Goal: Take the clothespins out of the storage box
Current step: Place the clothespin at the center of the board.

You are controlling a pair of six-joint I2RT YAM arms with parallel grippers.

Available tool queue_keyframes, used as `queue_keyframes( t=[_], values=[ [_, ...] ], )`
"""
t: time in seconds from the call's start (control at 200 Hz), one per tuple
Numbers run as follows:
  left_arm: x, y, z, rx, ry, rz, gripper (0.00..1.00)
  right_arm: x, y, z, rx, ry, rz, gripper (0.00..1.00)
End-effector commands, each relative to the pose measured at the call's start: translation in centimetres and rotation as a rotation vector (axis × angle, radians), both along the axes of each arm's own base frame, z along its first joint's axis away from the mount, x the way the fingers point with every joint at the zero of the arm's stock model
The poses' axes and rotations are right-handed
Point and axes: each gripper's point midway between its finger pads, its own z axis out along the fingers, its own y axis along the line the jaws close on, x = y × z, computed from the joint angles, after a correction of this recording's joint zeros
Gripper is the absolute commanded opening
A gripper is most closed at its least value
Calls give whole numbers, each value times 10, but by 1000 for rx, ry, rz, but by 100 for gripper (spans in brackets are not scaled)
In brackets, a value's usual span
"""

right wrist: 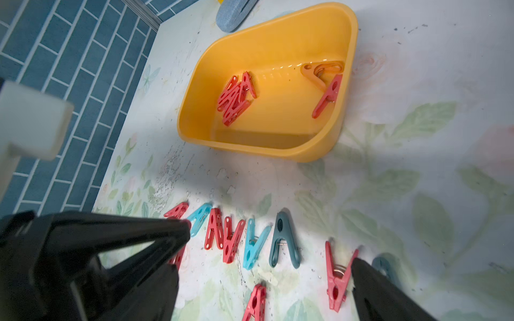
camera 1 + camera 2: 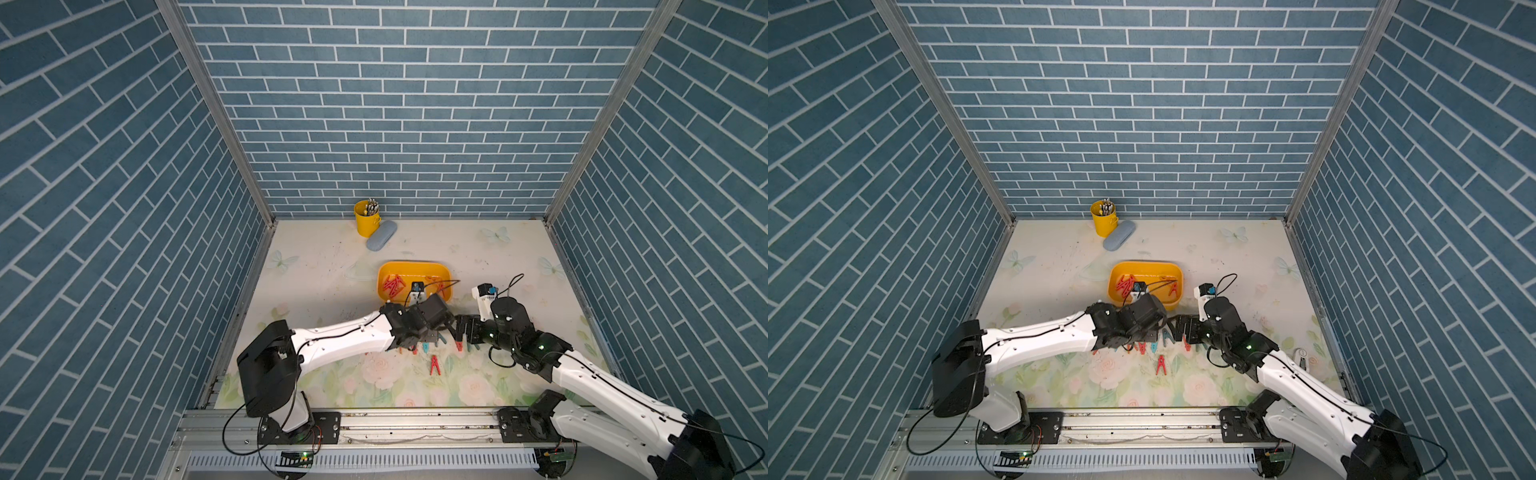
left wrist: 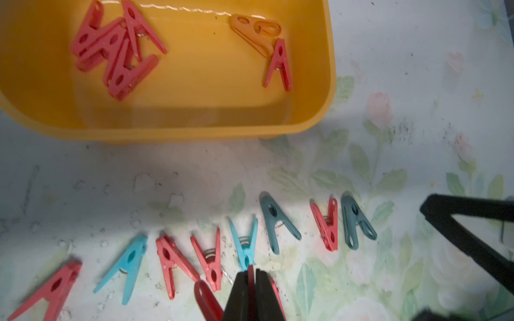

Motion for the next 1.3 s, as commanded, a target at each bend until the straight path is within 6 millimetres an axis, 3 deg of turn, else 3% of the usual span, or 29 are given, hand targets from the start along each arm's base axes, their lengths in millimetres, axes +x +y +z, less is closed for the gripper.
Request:
queue_keyframes(
  t=[0.0, 0.285, 0.5, 0.62, 1.01, 1.105, 1.295],
  values=[
    [-18, -1, -5, -48, -13, 21, 8, -12, -8, -7, 16, 51, -15, 99],
    [-64, -4, -49, -15, 34, -43, 8, -24, -14, -14, 42, 79, -26, 99],
    [-76, -13, -73, 19, 62, -82, 8, -25, -17, -13, 39, 79, -37, 99],
    [-78, -8, -89, 70, 76, -81, 9, -26, -18, -14, 37, 83, -40, 99],
    [-71, 1, -98, 113, 50, -57, 14, -26, -17, -19, 30, 97, -34, 99],
    [-70, 1, -97, 118, 51, -56, 25, -25, -15, -18, 29, 96, -31, 99],
    [-67, -4, -80, 109, 30, -62, 37, -21, -13, -11, 28, 80, -27, 99]
  ],
)
